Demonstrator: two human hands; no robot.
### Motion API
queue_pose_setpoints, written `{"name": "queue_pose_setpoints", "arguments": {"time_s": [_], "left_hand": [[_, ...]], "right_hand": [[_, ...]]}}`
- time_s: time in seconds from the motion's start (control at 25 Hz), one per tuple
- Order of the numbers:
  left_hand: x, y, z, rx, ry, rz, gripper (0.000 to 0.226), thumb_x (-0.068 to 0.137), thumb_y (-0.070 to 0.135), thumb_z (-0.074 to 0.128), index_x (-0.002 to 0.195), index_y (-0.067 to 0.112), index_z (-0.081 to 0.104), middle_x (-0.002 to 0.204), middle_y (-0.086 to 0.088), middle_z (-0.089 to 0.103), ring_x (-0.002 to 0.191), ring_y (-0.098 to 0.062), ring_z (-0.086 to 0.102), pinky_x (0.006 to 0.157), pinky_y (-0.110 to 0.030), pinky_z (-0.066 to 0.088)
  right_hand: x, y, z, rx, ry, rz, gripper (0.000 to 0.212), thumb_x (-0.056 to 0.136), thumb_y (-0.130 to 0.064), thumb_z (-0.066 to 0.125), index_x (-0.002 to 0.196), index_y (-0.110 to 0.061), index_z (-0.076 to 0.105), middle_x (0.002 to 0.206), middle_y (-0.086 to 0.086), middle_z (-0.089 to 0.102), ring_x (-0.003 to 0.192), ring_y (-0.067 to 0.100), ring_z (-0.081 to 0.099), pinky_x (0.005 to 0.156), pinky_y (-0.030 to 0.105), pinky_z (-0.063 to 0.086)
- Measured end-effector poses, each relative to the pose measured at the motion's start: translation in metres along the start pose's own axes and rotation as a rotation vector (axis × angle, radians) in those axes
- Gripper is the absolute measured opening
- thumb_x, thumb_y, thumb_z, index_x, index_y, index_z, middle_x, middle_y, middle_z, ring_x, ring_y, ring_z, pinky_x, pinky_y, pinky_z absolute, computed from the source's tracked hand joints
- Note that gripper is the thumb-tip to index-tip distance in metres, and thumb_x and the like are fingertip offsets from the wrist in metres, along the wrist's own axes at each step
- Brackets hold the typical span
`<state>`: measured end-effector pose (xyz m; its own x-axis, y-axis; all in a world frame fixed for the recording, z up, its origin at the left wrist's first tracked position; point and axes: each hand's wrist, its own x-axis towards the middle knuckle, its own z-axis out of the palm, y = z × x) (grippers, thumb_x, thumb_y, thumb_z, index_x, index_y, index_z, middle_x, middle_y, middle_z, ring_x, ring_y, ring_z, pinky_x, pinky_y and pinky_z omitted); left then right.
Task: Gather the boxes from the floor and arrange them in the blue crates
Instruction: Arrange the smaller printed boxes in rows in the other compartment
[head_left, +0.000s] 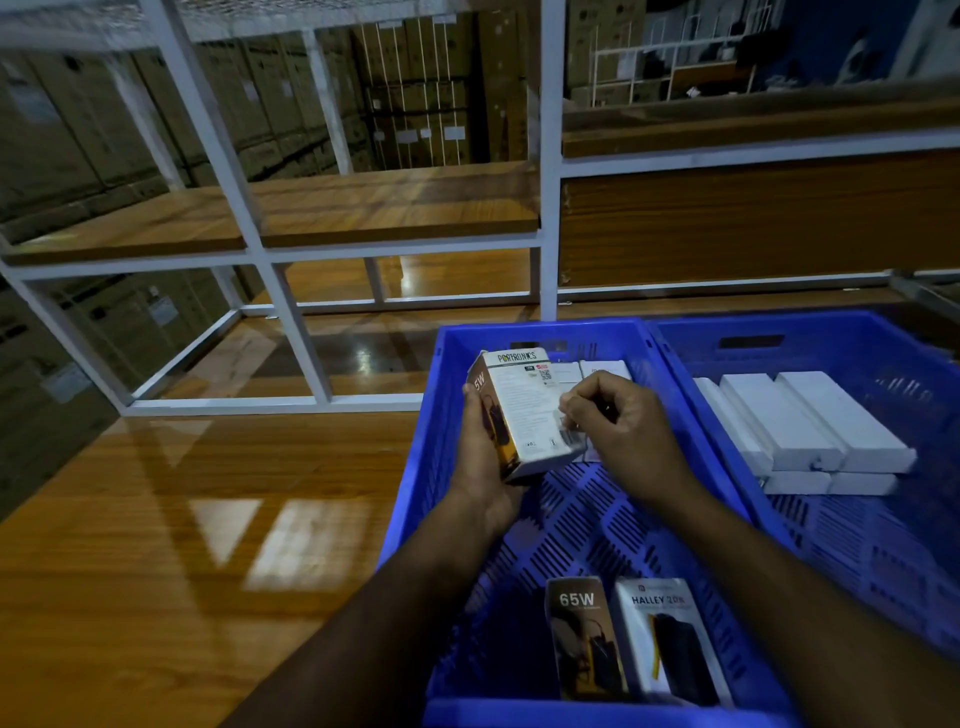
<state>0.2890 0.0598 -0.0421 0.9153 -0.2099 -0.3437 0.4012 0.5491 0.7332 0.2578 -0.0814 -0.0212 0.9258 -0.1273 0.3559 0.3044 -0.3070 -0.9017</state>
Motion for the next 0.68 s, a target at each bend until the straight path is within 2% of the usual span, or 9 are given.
{"name": "queue_pose_setpoints", "arguments": {"time_s": [0.08, 0.16, 0.28, 0.36, 0.44, 0.56, 0.68], "left_hand": [[0.002, -0.001, 0.0, 0.045, -0.001, 0.005, 0.065, 0.095, 0.07, 0.034, 0.119, 0.02, 0.069, 0.118, -0.015, 0.072, 0.11, -0.035, 0.068, 0.105, -0.053, 0.048], [0.003, -0.002, -0.001, 0.132, 0.009, 0.037, 0.059, 0.096, 0.06, 0.046, 0.126, 0.013, 0.065, 0.116, -0.016, 0.073, 0.105, -0.033, 0.071, 0.094, -0.048, 0.056], [0.013, -0.009, -0.007, 0.34, 0.128, 0.096, 0.049, 0.089, 0.044, 0.069, 0.125, 0.012, 0.062, 0.11, -0.012, 0.075, 0.097, -0.027, 0.073, 0.076, -0.04, 0.061], [0.022, -0.019, -0.012, 0.404, 0.178, 0.106, 0.056, 0.075, 0.04, 0.083, 0.121, 0.015, 0.064, 0.108, -0.009, 0.076, 0.094, -0.026, 0.074, 0.076, -0.043, 0.063], [0.031, -0.029, -0.015, 0.546, 0.256, 0.147, 0.072, 0.051, 0.051, 0.091, 0.112, 0.018, 0.068, 0.106, -0.007, 0.075, 0.09, -0.025, 0.074, 0.076, -0.046, 0.063], [0.033, -0.044, -0.016, 0.851, 0.379, 0.2, 0.068, 0.04, 0.061, 0.086, 0.095, 0.026, 0.069, 0.095, 0.003, 0.073, 0.086, -0.016, 0.069, 0.075, -0.035, 0.061], [0.032, -0.062, -0.01, 0.93, 0.358, 0.245, 0.082, 0.032, 0.066, 0.084, 0.099, 0.025, 0.064, 0.094, 0.006, 0.071, 0.087, -0.019, 0.07, 0.071, -0.039, 0.062]], "right_hand": [[0.0, 0.003, 0.0, -0.043, -0.011, 0.0, 0.019, 0.095, -0.02, 0.063, 0.078, -0.011, 0.063, 0.074, 0.005, 0.067, 0.07, 0.015, 0.064, 0.062, 0.03, 0.052], [0.0, 0.008, 0.001, -0.157, -0.021, 0.011, 0.021, 0.097, -0.026, 0.061, 0.079, -0.014, 0.06, 0.071, 0.001, 0.062, 0.064, 0.01, 0.058, 0.06, 0.033, 0.049], [0.003, 0.019, -0.003, -0.27, -0.035, 0.145, 0.009, 0.097, -0.026, 0.058, 0.095, -0.017, 0.058, 0.076, 0.003, 0.062, 0.069, 0.021, 0.061, 0.066, 0.046, 0.052], [0.003, 0.024, -0.003, -0.356, -0.102, 0.253, 0.015, 0.095, -0.026, 0.058, 0.107, -0.018, 0.054, 0.083, 0.004, 0.066, 0.076, 0.024, 0.064, 0.068, 0.046, 0.055], [0.002, 0.027, -0.001, -0.486, -0.121, 0.279, 0.02, 0.094, -0.027, 0.059, 0.111, -0.019, 0.053, 0.086, 0.002, 0.067, 0.077, 0.022, 0.065, 0.067, 0.042, 0.056], [0.008, 0.024, -0.014, -0.491, 0.164, 0.235, 0.02, 0.091, -0.019, 0.06, 0.11, -0.022, 0.054, 0.084, -0.003, 0.065, 0.072, 0.017, 0.063, 0.06, 0.034, 0.053], [0.016, 0.025, -0.034, -0.541, 0.286, 0.264, 0.006, 0.093, -0.019, 0.057, 0.098, -0.021, 0.056, 0.08, -0.003, 0.06, 0.065, 0.014, 0.053, 0.053, 0.028, 0.037]]}}
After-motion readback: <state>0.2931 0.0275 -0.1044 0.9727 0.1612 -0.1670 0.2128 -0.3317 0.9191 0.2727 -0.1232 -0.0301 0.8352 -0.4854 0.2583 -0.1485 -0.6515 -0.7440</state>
